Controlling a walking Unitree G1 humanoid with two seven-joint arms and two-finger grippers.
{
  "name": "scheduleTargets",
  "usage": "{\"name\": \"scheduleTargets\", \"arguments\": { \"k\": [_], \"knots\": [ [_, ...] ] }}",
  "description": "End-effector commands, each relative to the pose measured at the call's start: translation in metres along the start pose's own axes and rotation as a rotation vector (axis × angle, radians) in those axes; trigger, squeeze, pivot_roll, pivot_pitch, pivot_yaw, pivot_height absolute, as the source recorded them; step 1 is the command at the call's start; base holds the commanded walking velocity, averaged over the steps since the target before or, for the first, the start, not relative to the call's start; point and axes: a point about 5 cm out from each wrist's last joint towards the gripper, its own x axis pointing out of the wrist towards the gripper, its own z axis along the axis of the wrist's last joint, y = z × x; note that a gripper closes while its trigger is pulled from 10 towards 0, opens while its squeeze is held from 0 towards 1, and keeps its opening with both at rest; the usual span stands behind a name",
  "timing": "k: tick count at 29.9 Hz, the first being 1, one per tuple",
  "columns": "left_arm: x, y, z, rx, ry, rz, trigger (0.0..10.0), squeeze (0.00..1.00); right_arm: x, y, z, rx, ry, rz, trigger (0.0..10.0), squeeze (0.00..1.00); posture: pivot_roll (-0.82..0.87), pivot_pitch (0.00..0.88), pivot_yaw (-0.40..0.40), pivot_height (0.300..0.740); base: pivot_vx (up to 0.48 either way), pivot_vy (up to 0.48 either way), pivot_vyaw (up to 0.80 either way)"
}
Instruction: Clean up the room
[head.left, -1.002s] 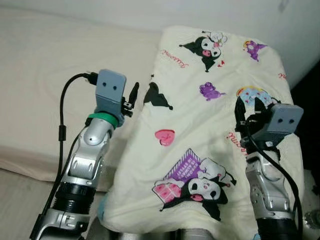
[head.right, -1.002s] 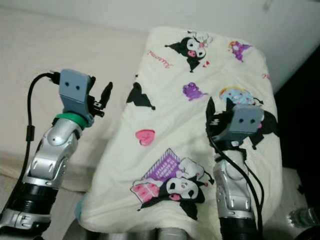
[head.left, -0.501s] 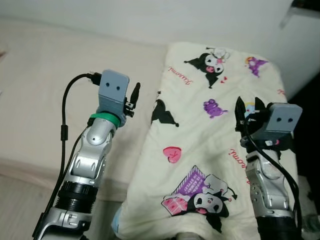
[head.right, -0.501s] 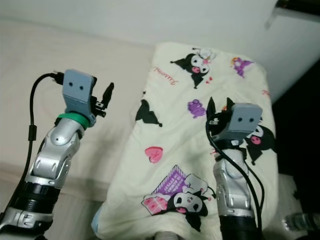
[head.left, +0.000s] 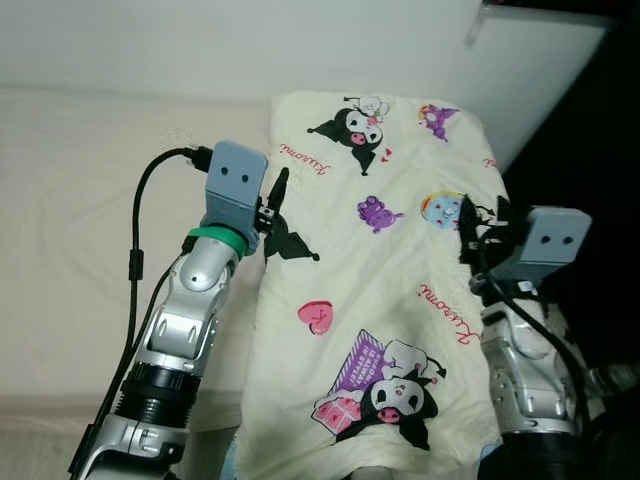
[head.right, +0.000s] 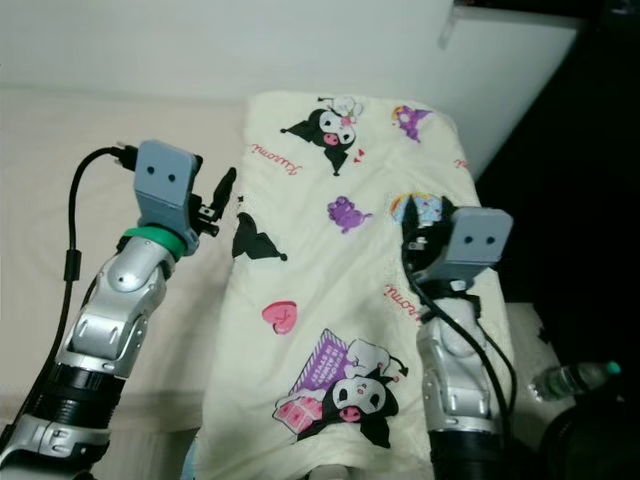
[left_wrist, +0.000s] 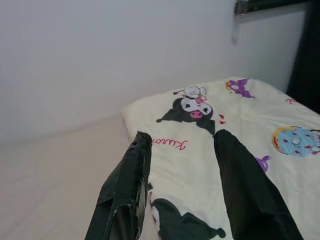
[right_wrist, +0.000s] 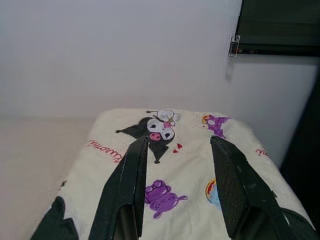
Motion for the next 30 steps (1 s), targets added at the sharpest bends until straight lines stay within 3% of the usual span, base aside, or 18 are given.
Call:
{"name": "scheduleTargets", "arguments": {
  "k": [1,17,30],
  "knots": [
    [-0.0026,-0.0031,-0.0061,0.0,0.02,-0.011,10.0,0.0,-0.004,-0.0025,-0.0036,-0.002,0.01,-0.007,10.0,0.0,-0.11,0.065,0.016,0.74,0.0,0.0,0.0],
    [-0.0042,-0.0037,-0.0074,-0.007,0.02,-0.016,10.0,0.0,-0.0033,-0.0013,-0.007,-0.004,0.024,0.007,10.0,0.0,-0.11,0.058,0.011,0.74,0.0,0.0,0.0],
    [-0.0107,-0.0037,-0.0154,0.035,0.037,-0.028,10.0,0.0,-0.0026,0.0013,-0.01,-0.002,0.039,0.023,10.0,0.0,-0.11,0.056,0.005,0.74,0.0,0.0,0.0]
  ]
}}
